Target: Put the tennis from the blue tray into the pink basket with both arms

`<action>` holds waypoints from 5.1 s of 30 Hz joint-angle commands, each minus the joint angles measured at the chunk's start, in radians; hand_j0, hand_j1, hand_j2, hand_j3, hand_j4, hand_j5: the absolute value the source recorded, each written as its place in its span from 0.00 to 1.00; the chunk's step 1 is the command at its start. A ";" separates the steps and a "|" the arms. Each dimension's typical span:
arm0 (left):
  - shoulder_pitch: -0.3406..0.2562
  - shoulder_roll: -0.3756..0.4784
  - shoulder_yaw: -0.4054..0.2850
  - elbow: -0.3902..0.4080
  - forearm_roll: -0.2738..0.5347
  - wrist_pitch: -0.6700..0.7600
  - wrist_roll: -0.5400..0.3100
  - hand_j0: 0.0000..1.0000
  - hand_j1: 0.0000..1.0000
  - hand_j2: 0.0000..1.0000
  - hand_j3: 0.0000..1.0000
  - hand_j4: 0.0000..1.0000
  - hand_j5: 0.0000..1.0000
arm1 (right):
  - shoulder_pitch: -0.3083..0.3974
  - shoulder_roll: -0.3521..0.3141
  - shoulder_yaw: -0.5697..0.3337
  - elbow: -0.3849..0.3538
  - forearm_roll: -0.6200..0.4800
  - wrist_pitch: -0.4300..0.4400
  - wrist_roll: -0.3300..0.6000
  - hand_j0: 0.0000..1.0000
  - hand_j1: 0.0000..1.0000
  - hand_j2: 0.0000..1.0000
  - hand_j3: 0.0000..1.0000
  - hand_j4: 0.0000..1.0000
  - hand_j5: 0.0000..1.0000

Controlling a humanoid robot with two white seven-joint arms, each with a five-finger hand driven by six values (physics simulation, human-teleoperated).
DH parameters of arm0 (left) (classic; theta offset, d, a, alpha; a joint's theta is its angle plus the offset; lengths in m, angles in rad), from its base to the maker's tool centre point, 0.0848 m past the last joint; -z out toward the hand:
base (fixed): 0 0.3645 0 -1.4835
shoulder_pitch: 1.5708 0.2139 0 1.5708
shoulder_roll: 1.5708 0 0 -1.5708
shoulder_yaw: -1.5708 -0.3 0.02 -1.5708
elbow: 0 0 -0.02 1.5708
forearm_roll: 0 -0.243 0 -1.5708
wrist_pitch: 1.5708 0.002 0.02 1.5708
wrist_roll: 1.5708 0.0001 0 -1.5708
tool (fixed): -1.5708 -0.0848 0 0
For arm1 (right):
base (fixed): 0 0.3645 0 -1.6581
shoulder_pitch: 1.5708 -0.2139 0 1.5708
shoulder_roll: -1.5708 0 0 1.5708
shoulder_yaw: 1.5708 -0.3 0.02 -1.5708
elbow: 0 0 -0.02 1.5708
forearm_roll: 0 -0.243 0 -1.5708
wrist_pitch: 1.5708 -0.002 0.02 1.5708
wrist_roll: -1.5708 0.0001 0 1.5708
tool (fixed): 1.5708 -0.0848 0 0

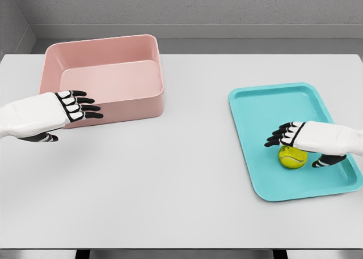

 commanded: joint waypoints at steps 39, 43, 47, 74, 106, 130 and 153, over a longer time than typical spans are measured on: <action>0.002 0.008 0.002 -0.002 0.009 0.001 0.000 1.00 1.00 1.00 1.00 1.00 1.00 | 0.015 0.063 0.002 0.060 0.102 0.002 0.002 0.55 0.55 0.55 0.55 0.55 0.55; 0.002 0.008 0.002 -0.002 0.009 0.001 0.000 1.00 1.00 1.00 1.00 1.00 1.00 | 0.014 0.063 0.001 0.058 0.099 0.002 0.000 0.51 0.51 0.51 0.51 0.51 0.51; 0.002 0.008 0.002 -0.005 0.009 0.001 0.000 1.00 1.00 1.00 1.00 1.00 1.00 | 0.011 0.060 -0.013 0.057 0.090 0.002 0.000 0.47 0.47 0.47 0.47 0.47 0.47; 0.003 0.008 0.004 -0.022 0.009 0.001 0.000 1.00 1.00 1.00 1.00 1.00 1.00 | -0.063 0.290 -0.084 -0.075 0.086 0.002 0.031 0.35 0.35 0.35 0.35 0.35 0.35; 0.006 0.014 0.004 -0.029 0.009 0.001 0.000 1.00 1.00 1.00 1.00 1.00 1.00 | -0.152 0.710 0.053 0.130 0.314 0.002 0.134 0.40 0.40 0.40 0.40 0.40 0.40; 0.009 -0.043 -0.004 -0.029 -0.009 0.001 -0.002 1.00 1.00 1.00 1.00 1.00 1.00 | -0.118 0.454 -0.303 -0.038 0.055 0.002 0.126 1.00 1.00 1.00 1.00 1.00 1.00; -0.293 -0.440 -0.372 0.017 -0.170 0.001 -0.091 1.00 1.00 1.00 1.00 1.00 1.00 | 0.146 0.413 -0.636 0.020 -0.013 0.002 0.125 1.00 1.00 1.00 1.00 1.00 1.00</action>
